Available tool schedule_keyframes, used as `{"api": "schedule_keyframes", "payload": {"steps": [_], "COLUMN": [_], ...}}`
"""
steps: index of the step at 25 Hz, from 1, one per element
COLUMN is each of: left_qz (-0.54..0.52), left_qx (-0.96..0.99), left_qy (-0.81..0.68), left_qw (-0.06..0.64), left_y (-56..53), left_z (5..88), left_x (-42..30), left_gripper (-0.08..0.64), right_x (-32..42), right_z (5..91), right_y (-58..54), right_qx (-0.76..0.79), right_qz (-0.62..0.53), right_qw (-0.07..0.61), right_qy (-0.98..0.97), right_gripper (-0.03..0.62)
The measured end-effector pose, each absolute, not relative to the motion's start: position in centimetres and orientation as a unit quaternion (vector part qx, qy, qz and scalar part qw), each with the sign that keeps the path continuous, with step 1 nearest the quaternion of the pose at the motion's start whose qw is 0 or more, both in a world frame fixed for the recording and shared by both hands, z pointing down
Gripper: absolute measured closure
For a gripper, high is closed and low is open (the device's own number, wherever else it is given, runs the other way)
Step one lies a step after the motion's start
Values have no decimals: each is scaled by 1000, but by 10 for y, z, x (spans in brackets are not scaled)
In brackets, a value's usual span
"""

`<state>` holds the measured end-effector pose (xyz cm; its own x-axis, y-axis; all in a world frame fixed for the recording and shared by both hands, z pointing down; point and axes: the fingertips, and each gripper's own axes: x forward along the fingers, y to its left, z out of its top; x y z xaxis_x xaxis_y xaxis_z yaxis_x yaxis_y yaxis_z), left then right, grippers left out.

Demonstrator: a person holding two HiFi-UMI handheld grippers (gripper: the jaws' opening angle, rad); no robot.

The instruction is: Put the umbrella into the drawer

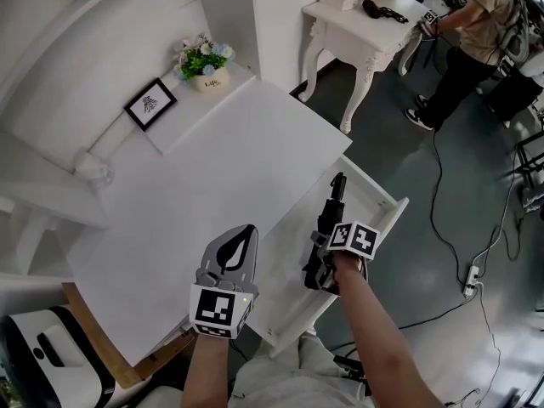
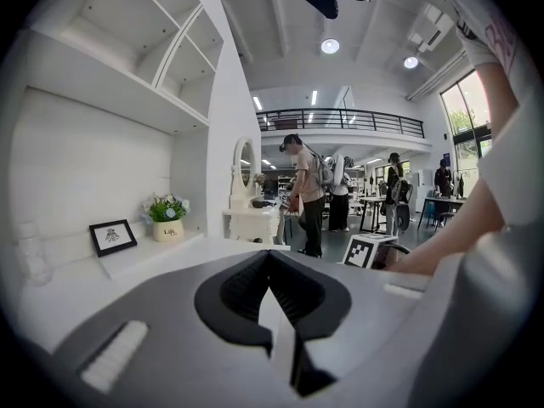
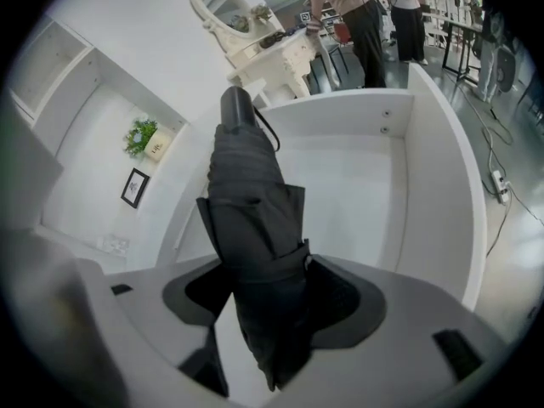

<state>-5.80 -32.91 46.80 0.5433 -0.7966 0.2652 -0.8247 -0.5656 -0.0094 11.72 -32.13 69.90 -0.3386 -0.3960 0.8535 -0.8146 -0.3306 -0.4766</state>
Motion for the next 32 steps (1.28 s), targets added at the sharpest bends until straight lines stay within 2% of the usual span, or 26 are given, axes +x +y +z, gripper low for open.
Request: {"api": "schedule_keyframes", "payload": {"steps": [18,32], "left_qz": [160,149], "left_qx": [867,863], "left_qy": [-470,-482], "left_qw": [53,35], "left_y": [-309,-300], "left_z": [485,467], "left_x": [-77,-80], "left_gripper": [552,554], "right_x": [118,121], "right_z": [761,721], "right_y": [-324,-328], "right_qx": [557,558], "right_qz": [590,558], "right_qw": [276,260], "right_qy": [-515,-556], "right_gripper": [316,313]}}
